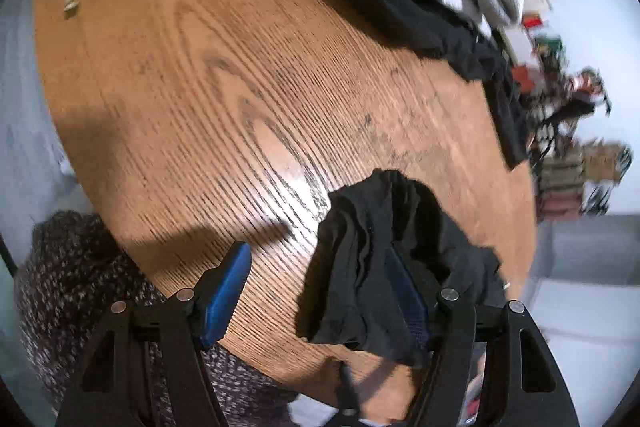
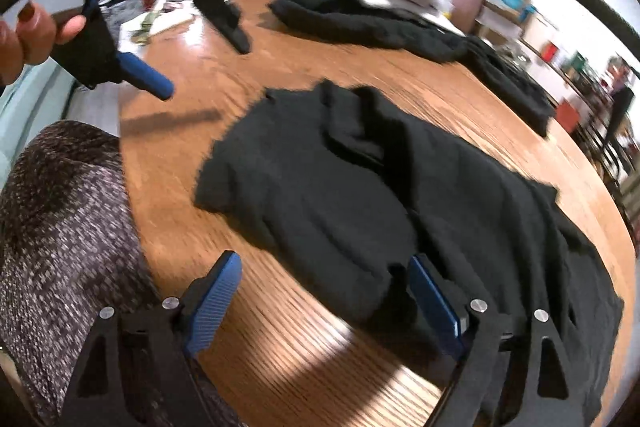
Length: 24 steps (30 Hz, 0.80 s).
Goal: Fold clothes
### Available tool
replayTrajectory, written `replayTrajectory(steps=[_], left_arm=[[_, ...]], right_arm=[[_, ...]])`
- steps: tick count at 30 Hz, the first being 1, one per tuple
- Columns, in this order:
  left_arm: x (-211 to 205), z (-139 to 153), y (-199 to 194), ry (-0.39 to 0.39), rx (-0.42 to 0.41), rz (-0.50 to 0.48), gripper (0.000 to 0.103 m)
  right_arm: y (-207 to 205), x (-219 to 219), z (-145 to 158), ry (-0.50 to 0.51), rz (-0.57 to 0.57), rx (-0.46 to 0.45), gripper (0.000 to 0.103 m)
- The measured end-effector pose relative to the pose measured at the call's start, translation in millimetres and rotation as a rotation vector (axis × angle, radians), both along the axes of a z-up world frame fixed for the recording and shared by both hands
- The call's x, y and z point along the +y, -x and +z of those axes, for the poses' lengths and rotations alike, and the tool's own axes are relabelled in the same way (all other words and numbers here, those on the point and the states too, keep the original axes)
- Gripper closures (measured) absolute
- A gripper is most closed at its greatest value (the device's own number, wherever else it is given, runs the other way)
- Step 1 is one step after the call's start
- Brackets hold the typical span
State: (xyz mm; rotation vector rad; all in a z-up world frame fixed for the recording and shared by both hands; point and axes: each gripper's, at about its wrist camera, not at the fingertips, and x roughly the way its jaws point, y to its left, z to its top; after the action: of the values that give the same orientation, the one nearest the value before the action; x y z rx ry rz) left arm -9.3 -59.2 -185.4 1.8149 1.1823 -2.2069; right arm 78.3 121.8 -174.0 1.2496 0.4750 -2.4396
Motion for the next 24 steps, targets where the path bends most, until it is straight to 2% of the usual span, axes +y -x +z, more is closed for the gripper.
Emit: replayTrajectory(steps=[3, 5, 6, 8, 9, 11, 13, 15, 18, 21, 23, 24], left_arm=[[-4, -1, -1, -0.053, 0.013, 0.024, 0.033], [-1, -1, 4, -0.069, 0.018, 0.002, 0.033], [3, 0, 10, -0.069, 0.028, -0.036, 0.033], [7, 6, 17, -0.057, 0.046, -0.098, 0.033], [11, 9, 23, -0.046, 0.053, -0.133, 0.033], [18, 12, 34, -0.037, 0.063, -0.184, 0.033], [31, 8, 51, -0.054, 0.053, -0.222, 0.033], [40, 1, 61, -0.083, 0.026, -0.234, 0.033], [53, -15, 73, -0.126, -0.028, -0.219, 0.033], [53, -18, 72, -0.13, -0.045, -0.193, 0.033], [49, -16, 69, -0.115, -0.039, -0.179, 0.033], [46, -14, 68, -0.111, -0.033, -0.17, 0.033]], right_arm=[[10, -18, -9, 0.022, 0.045, -0.001, 0.016], [19, -26, -14, 0.049, 0.044, -0.008, 0.024], [22, -27, -15, 0.075, 0.039, -0.014, 0.03], [31, -19, -15, 0.121, -0.026, -0.028, 0.062], [32, -13, -13, 0.138, -0.048, -0.043, 0.067], [35, 11, -7, 0.27, -0.106, -0.096, 0.082], [31, 40, 0, 0.425, -0.165, -0.12, 0.084], [22, 61, 7, 0.476, -0.209, -0.096, 0.085], [12, 79, 15, 0.465, -0.25, -0.048, 0.089], [8, 102, 21, 0.509, -0.3, -0.03, 0.09], [11, 102, 21, 0.515, -0.272, -0.026, 0.088], [9, 99, 22, 0.508, -0.245, -0.021, 0.083]])
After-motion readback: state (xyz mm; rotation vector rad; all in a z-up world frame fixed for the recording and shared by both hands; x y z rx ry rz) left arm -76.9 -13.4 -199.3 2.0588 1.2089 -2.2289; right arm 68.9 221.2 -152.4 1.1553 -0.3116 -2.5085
